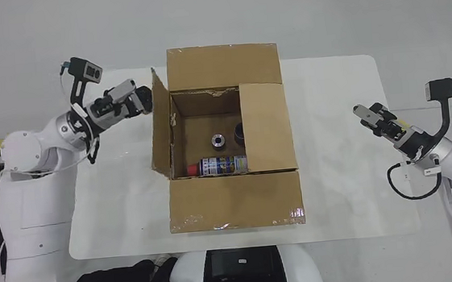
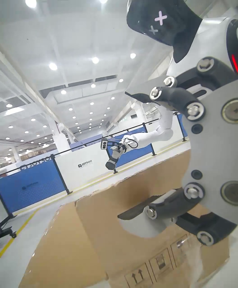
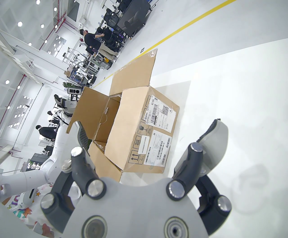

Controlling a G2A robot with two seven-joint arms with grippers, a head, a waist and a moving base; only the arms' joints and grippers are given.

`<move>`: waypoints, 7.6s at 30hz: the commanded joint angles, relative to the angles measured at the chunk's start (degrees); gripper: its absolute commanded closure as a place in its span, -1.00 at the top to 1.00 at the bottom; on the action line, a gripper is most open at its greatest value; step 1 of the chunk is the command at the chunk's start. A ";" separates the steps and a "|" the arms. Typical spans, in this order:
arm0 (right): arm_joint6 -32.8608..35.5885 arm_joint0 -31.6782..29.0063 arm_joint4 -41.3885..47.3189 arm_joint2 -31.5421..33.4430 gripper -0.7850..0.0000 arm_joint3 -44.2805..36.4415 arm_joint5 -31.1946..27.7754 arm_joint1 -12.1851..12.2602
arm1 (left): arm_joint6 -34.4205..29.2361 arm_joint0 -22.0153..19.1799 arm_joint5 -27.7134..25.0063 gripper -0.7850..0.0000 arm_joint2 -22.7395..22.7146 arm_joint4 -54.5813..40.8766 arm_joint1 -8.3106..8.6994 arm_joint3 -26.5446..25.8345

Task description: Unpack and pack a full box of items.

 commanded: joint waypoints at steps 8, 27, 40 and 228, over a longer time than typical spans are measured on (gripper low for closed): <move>0.00 0.00 0.00 0.00 1.00 0.00 0.00 0.00 | -1.19 -5.96 -0.15 1.00 8.82 0.16 -1.07 2.63; 0.00 0.00 0.00 0.00 1.00 0.00 0.00 0.00 | -4.39 -7.84 4.04 1.00 15.88 10.50 -0.77 2.31; 0.00 0.00 0.00 0.00 1.00 0.00 0.00 0.00 | -4.73 -7.75 6.62 1.00 17.25 12.82 -0.26 1.98; 9.54 10.94 32.37 -24.02 1.00 6.00 12.16 -2.29 | 21.64 -22.85 -21.82 1.00 23.10 16.43 -3.87 37.17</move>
